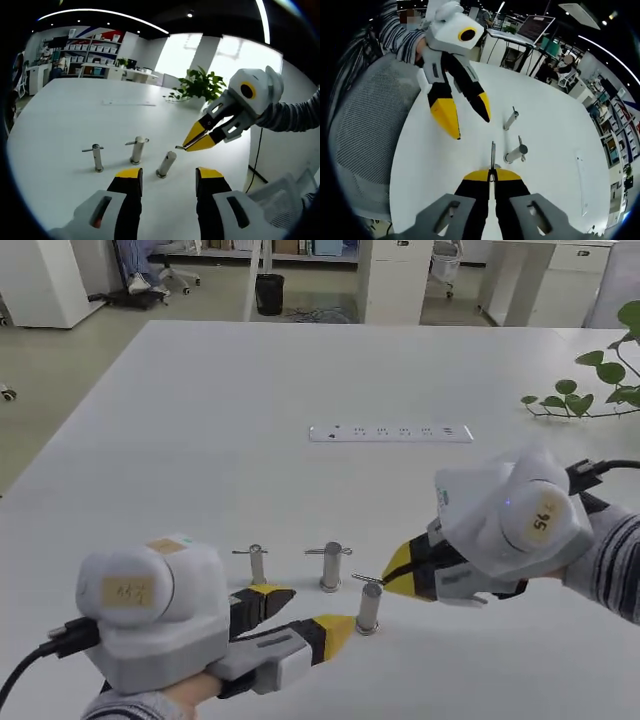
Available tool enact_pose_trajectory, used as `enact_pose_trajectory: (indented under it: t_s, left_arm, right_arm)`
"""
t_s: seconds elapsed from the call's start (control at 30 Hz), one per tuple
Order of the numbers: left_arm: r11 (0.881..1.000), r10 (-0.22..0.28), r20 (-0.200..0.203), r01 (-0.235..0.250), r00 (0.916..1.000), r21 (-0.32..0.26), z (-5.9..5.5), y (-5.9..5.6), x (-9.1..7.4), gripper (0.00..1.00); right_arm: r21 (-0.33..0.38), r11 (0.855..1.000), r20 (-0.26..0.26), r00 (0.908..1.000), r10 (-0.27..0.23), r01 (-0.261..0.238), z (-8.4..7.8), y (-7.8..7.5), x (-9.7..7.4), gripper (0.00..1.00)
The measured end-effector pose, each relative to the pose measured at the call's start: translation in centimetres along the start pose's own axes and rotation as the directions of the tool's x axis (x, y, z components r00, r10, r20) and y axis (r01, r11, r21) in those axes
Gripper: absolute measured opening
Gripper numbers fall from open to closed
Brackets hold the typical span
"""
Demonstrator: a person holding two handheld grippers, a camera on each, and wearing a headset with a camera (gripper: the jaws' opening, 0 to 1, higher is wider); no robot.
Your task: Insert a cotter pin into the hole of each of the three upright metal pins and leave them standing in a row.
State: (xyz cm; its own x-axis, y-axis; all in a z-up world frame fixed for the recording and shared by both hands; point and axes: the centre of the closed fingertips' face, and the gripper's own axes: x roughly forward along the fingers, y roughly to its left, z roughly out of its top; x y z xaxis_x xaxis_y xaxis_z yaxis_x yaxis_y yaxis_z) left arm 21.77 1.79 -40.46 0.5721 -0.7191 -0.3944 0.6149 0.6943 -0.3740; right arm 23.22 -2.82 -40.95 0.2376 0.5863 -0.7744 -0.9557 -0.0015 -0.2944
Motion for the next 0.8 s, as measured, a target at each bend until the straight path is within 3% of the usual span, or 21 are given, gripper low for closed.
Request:
enact_pose_trajectory:
  t_s: [0.13, 0.3, 0.8]
  left_arm:
    - [1.000, -0.026, 0.007, 0.026, 0.9996, -0.014, 0.1, -0.7, 0.2, 0.28]
    - [0.998, -0.051, 0.017, 0.052, 0.9985, -0.044, 0.3, -1.3, 0.3, 0.22]
    - [0.990, -0.088, 0.042, 0.092, 0.9952, -0.104, 0.5, -2.1, 0.3, 0.05]
  right_arm:
    - [-0.027, 1.000, 0.007, 0.9998, 0.016, -0.016, 0.4, 0.9, 0.3, 0.00]
    - [-0.049, 0.998, 0.031, 0.9987, 0.039, -0.038, 1.3, 1.9, 0.5, 0.00]
    - [-0.074, 0.997, 0.052, 0.9980, 0.036, -0.032, 2.4, 2.5, 0.5, 0.00]
